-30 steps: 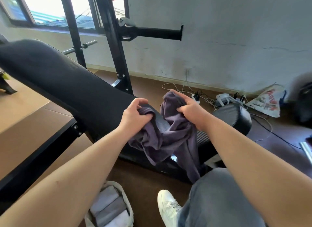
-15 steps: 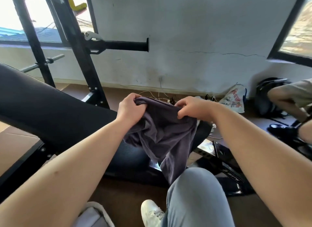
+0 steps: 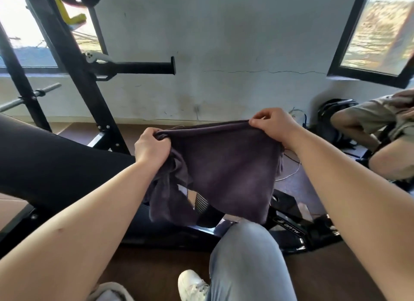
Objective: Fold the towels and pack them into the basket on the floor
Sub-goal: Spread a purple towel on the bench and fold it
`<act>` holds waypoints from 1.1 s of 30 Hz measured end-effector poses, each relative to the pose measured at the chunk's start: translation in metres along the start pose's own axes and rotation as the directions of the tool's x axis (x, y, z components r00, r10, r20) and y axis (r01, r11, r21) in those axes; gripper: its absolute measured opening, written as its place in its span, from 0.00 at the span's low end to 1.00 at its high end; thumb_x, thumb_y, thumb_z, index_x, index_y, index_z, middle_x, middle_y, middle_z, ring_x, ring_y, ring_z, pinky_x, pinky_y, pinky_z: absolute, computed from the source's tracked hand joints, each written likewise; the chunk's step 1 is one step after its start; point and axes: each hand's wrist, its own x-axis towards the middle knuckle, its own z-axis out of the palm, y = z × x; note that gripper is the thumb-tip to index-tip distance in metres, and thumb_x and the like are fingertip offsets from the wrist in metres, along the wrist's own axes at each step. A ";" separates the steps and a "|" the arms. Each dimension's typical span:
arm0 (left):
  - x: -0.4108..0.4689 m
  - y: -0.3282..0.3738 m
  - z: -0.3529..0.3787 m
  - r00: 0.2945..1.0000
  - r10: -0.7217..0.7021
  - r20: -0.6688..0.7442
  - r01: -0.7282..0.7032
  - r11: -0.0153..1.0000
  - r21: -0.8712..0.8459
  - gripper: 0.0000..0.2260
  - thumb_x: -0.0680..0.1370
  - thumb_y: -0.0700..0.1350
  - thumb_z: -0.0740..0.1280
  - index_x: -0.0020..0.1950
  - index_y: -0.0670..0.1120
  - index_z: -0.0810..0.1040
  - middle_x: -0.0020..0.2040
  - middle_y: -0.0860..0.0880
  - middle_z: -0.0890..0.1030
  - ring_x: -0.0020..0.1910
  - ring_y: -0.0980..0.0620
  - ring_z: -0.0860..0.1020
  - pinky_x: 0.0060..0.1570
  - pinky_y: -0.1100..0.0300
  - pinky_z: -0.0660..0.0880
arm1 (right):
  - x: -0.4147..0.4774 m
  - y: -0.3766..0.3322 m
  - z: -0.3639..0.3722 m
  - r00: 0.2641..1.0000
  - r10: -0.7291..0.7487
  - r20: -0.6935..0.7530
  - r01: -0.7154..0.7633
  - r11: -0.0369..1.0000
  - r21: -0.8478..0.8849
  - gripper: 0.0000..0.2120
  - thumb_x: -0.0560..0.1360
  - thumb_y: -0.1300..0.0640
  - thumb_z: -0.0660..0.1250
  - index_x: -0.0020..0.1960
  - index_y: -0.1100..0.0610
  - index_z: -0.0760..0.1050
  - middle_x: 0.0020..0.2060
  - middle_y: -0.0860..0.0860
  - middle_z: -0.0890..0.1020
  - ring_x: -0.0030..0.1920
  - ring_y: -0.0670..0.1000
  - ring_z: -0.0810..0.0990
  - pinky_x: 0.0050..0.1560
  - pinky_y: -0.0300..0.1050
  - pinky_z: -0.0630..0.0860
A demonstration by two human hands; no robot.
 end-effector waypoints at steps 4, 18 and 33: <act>-0.007 0.020 0.024 0.991 0.107 0.084 -0.107 0.994 -0.001 0.17 0.76 0.49 0.67 0.65 0.54 0.80 0.59 0.50 0.83 0.60 0.47 0.78 0.57 0.60 0.71 | 0.011 0.000 -0.004 0.943 -0.065 -0.325 -0.034 0.956 -0.291 0.09 0.80 0.52 0.67 0.57 0.52 0.82 0.49 0.51 0.83 0.54 0.57 0.80 0.50 0.45 0.69; -0.032 0.000 0.018 0.970 0.136 0.203 -0.155 0.985 0.080 0.10 0.81 0.51 0.65 0.48 0.52 0.85 0.45 0.52 0.83 0.48 0.48 0.78 0.46 0.58 0.70 | -0.023 0.004 0.091 0.965 0.091 0.245 0.099 0.742 -0.663 0.34 0.73 0.32 0.58 0.75 0.47 0.69 0.73 0.57 0.70 0.75 0.64 0.63 0.73 0.75 0.59; -0.027 -0.059 -0.104 0.948 0.214 0.234 -0.211 0.977 -0.036 0.03 0.76 0.54 0.73 0.46 0.56 0.85 0.41 0.55 0.85 0.45 0.52 0.83 0.50 0.51 0.82 | -0.065 -0.091 0.189 0.893 -0.285 0.349 0.212 0.949 0.235 0.05 0.79 0.56 0.70 0.52 0.56 0.78 0.43 0.52 0.84 0.44 0.50 0.81 0.48 0.49 0.79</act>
